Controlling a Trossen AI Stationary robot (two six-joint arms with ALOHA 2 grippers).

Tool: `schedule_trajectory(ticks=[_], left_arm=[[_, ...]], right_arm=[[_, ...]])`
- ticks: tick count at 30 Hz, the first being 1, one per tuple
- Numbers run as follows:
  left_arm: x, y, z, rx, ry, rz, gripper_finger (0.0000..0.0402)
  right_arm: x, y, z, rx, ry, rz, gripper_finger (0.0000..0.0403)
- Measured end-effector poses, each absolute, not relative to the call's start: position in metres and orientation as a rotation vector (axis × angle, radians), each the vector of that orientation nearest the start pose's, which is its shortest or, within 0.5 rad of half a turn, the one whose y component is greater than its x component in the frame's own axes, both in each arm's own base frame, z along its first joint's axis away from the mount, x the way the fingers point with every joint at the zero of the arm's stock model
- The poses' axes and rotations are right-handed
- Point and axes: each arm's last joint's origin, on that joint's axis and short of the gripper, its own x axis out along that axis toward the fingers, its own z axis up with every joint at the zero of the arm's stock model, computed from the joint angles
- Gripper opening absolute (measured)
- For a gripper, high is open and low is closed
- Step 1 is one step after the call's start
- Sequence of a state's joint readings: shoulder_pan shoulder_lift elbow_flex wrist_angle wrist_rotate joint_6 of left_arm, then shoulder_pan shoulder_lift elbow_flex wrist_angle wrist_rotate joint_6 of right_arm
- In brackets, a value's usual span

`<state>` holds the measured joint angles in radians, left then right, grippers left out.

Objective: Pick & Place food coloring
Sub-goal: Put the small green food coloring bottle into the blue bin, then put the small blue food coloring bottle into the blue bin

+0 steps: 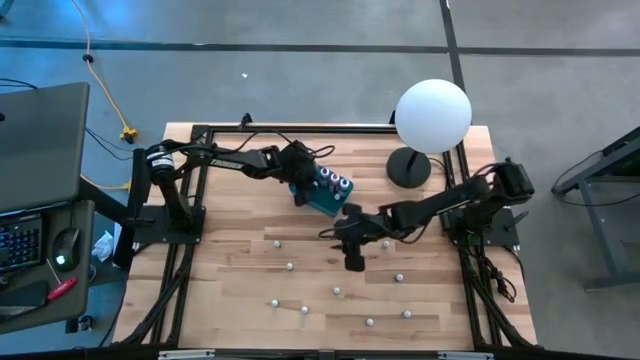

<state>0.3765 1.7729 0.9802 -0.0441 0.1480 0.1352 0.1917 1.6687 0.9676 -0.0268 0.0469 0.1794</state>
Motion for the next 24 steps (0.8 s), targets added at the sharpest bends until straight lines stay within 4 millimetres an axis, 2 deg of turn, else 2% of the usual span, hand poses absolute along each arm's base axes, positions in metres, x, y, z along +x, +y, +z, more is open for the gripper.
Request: schedule_trajectory(ticks=[6, 11, 16, 20, 24], left_arm=[[0.329, 0.126, 0.159, -0.076, 0.823, 0.154, 0.0141], [0.327, 0.125, 0.171, -0.064, 0.781, 0.158, 0.0139], [0.323, 0.122, 0.192, -0.058, 0.716, 0.133, 0.0137], [0.317, 0.117, 0.214, -0.068, 0.636, 0.052, 0.0137], [0.311, 0.113, 0.233, -0.078, 0.566, 0.005, 0.0137]], right_arm=[[0.341, 0.066, 0.180, 0.066, 0.755, 0.122, 0.0124], [0.343, 0.078, 0.177, 0.114, 0.750, 0.316, 0.0124], [0.341, 0.096, 0.180, 0.049, 0.702, 0.457, 0.0124], [0.338, 0.109, 0.180, 0.026, 0.683, 0.497, 0.0124], [0.342, 0.122, 0.164, 0.022, 0.688, 0.527, 0.0124]])
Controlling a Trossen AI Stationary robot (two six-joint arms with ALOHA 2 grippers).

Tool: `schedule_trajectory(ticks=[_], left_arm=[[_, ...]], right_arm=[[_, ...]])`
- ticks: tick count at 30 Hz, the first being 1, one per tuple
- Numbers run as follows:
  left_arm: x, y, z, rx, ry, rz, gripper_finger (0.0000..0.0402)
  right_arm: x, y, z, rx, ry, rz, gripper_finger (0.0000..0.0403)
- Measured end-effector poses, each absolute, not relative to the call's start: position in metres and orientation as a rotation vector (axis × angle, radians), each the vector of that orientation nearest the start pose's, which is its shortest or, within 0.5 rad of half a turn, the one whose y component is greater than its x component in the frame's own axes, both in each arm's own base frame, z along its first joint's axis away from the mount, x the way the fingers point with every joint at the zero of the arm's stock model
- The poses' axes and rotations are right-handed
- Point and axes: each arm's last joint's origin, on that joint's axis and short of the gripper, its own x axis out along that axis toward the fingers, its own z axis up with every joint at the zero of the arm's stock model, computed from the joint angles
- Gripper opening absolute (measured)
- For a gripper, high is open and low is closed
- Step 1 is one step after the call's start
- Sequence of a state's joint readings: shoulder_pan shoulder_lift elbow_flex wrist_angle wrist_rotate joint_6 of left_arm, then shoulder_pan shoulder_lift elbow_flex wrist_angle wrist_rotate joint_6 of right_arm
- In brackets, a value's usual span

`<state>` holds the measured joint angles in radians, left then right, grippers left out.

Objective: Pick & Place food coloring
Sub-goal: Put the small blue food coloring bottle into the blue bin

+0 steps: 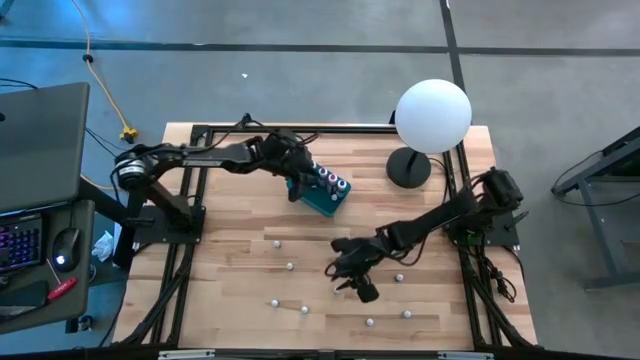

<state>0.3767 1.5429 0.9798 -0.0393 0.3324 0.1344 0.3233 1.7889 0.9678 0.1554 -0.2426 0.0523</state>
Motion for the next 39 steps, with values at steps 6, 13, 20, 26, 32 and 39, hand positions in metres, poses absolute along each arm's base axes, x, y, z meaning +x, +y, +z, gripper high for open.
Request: schedule_trajectory(ticks=[6, 13, 20, 26, 32, 39], left_arm=[[0.303, 0.110, 0.250, -0.072, 0.514, 0.003, 0.0137], [0.301, 0.107, 0.264, -0.101, 0.437, -0.055, 0.0137], [0.296, 0.104, 0.274, -0.130, 0.399, -0.086, 0.0137], [0.288, 0.101, 0.288, -0.112, 0.356, -0.087, 0.0137], [0.274, 0.095, 0.308, -0.085, 0.297, -0.081, 0.0137], [0.256, 0.090, 0.324, -0.024, 0.276, -0.038, 0.0137]], right_arm=[[0.349, 0.131, 0.133, 0.060, 0.724, 0.512, 0.0124], [0.354, 0.131, 0.111, 0.055, 0.749, 0.449, 0.0121], [0.359, 0.127, 0.117, 0.078, 0.687, 0.439, 0.0076], [0.365, 0.111, 0.125, 0.132, 0.662, 0.391, 0.0067], [0.369, 0.071, 0.169, 0.032, 0.504, 0.100, 0.0081], [0.365, -0.002, 0.206, -0.056, 0.384, -0.413, 0.0068]])
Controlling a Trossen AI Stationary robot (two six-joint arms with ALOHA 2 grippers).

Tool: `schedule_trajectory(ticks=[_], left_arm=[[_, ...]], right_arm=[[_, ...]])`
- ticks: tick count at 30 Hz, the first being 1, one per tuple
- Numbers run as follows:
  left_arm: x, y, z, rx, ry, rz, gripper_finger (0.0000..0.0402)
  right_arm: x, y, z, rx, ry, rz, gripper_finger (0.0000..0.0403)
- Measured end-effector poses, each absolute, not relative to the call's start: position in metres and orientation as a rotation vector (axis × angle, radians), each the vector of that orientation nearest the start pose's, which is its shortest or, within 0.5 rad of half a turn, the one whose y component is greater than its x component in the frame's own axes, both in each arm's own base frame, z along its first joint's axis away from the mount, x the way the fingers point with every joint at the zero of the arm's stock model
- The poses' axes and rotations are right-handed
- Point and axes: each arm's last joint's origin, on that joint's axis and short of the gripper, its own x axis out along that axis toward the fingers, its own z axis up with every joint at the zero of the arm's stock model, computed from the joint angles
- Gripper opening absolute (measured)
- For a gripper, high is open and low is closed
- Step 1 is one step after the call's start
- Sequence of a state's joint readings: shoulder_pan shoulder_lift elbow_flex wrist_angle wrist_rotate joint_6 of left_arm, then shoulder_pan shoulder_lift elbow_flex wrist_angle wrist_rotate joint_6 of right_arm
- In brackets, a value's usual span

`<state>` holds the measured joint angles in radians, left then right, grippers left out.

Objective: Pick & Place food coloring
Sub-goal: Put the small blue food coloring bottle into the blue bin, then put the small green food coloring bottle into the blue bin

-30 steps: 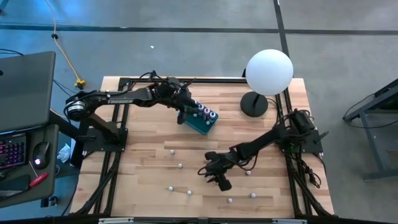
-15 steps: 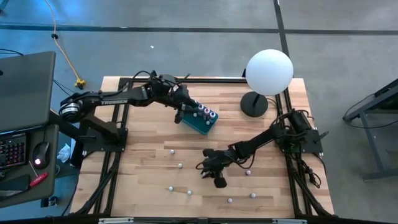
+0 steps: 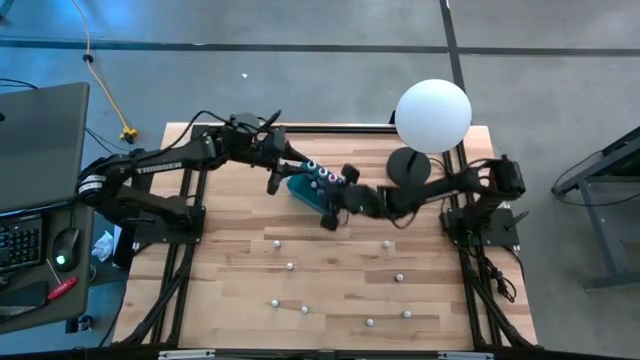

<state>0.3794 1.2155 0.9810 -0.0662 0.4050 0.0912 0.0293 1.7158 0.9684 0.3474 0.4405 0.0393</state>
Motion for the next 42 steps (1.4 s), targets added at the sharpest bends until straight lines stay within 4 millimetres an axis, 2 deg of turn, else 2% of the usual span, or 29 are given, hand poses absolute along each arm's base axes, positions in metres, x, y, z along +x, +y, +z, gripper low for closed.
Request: schedule_trajectory(ticks=[3, 5, 8, 12, 18, 34, 38, 42], left_arm=[[0.251, 0.089, 0.323, -0.020, 0.324, 0.010, 0.0137], [0.249, 0.090, 0.320, -0.022, 0.354, 0.040, 0.0137], [0.248, 0.090, 0.317, -0.028, 0.396, 0.074, 0.0137], [0.247, 0.090, 0.314, -0.034, 0.425, 0.085, 0.0137], [0.247, 0.090, 0.314, -0.037, 0.429, 0.080, 0.0137], [0.247, 0.090, 0.313, -0.041, 0.436, 0.077, 0.0137], [0.246, 0.089, 0.312, -0.045, 0.442, 0.063, 0.0137], [0.243, 0.084, 0.306, -0.002, 0.491, -0.091, 0.0137]], right_arm=[[0.368, -0.026, 0.191, 0.038, 0.426, -0.409, 0.0070], [0.371, -0.035, 0.179, 0.066, 0.459, -0.378, 0.0077], [0.376, -0.040, 0.166, 0.072, 0.468, -0.332, 0.0081], [0.376, -0.043, 0.154, 0.031, 0.519, -0.387, 0.0074], [0.374, -0.052, 0.148, 0.020, 0.567, -0.436, 0.0086], [0.374, -0.049, 0.153, 0.007, 0.538, -0.412, 0.0098], [0.371, -0.037, 0.173, 0.000, 0.498, -0.349, 0.0098], [0.363, -0.014, 0.200, 0.007, 0.464, -0.221, 0.0098]])
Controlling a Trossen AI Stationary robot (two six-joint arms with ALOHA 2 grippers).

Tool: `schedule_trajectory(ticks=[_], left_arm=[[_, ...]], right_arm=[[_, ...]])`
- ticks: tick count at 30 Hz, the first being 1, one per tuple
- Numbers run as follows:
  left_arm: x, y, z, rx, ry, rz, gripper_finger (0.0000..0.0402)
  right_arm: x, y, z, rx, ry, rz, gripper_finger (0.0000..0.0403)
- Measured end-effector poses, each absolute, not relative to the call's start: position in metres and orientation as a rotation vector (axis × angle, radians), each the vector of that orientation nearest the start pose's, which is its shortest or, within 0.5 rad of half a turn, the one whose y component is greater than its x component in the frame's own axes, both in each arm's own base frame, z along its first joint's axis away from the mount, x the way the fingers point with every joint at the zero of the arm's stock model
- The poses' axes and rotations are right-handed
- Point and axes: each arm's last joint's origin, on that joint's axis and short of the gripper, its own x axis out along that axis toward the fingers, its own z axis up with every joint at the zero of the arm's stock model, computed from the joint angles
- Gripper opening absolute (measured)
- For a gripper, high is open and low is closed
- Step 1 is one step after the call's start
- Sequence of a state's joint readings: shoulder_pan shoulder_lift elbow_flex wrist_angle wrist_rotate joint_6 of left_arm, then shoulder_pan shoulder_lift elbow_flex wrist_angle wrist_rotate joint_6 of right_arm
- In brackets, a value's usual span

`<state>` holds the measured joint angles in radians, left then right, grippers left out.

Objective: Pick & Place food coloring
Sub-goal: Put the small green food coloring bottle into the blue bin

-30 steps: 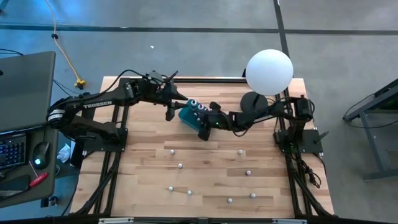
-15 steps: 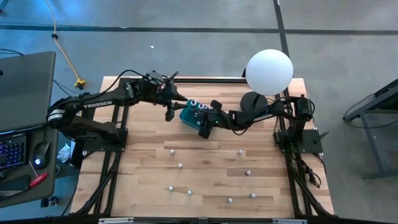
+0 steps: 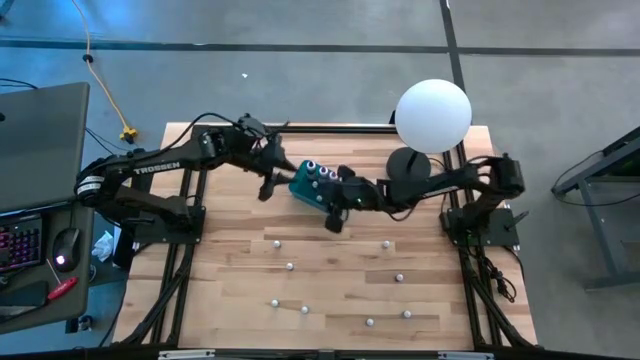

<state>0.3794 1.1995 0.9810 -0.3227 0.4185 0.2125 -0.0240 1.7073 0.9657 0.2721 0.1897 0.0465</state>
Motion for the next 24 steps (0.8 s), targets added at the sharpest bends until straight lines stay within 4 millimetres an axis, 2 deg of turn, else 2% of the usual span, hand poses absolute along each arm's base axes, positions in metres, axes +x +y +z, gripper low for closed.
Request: schedule_trajectory(ticks=[4, 7, 10, 12, 15, 18, 24], left_arm=[[0.235, 0.073, 0.294, -0.067, 0.608, -0.301, 0.0137], [0.226, 0.056, 0.283, -0.112, 0.754, -0.415, 0.0137], [0.223, 0.035, 0.273, -0.096, 0.857, -0.483, 0.0137], [0.223, 0.022, 0.264, -0.055, 0.904, -0.495, 0.0137], [0.223, 0.006, 0.250, -0.032, 0.960, -0.477, 0.0137], [0.224, -0.004, 0.237, -0.020, 1.020, -0.378, 0.0137], [0.222, -0.009, 0.225, 0.002, 1.094, -0.193, 0.0137]], right_arm=[[0.345, 0.015, 0.220, -0.071, 0.528, -0.075, 0.0099], [0.325, 0.034, 0.228, -0.147, 0.636, 0.042, 0.0099], [0.303, 0.048, 0.231, -0.146, 0.780, 0.125, 0.0099], [0.289, 0.054, 0.232, -0.086, 0.866, 0.125, 0.0099], [0.276, 0.059, 0.226, 0.053, 1.012, 0.057, 0.0099], [0.267, 0.060, 0.219, 0.172, 1.137, 0.023, 0.0099], [0.259, 0.064, 0.216, 0.264, 1.240, 0.051, 0.0099]])
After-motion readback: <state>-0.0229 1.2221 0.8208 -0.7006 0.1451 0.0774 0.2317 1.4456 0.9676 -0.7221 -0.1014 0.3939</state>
